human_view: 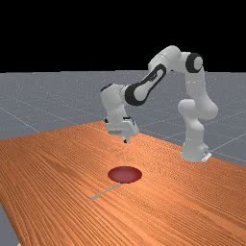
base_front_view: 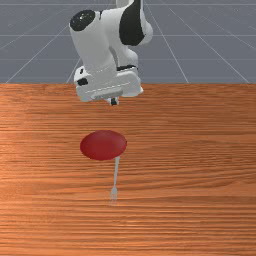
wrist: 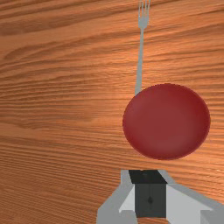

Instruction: Put the fork on the plate

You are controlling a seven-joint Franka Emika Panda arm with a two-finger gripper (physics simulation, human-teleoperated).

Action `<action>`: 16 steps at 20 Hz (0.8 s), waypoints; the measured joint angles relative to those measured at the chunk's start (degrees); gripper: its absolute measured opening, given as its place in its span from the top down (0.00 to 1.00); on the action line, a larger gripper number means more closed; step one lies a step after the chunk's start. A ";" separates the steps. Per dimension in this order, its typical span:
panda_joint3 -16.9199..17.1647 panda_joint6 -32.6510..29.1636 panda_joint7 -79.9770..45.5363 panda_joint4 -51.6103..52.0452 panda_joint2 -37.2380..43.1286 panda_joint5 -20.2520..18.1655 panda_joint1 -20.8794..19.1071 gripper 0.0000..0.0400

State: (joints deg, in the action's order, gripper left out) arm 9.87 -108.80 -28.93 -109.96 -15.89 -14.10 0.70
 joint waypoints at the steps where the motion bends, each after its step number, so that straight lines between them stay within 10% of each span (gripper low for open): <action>1: 0.00 -0.09 0.01 0.19 -0.29 -0.11 -0.04 1.00; 10: -0.05 -3.65 0.55 2.10 -3.35 -0.82 -0.33 1.00; 16: -0.12 -18.40 -1.36 13.83 -18.15 -2.45 0.14 1.00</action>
State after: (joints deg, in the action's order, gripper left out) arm 9.75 -127.20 -30.29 -96.14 -34.04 -16.55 0.84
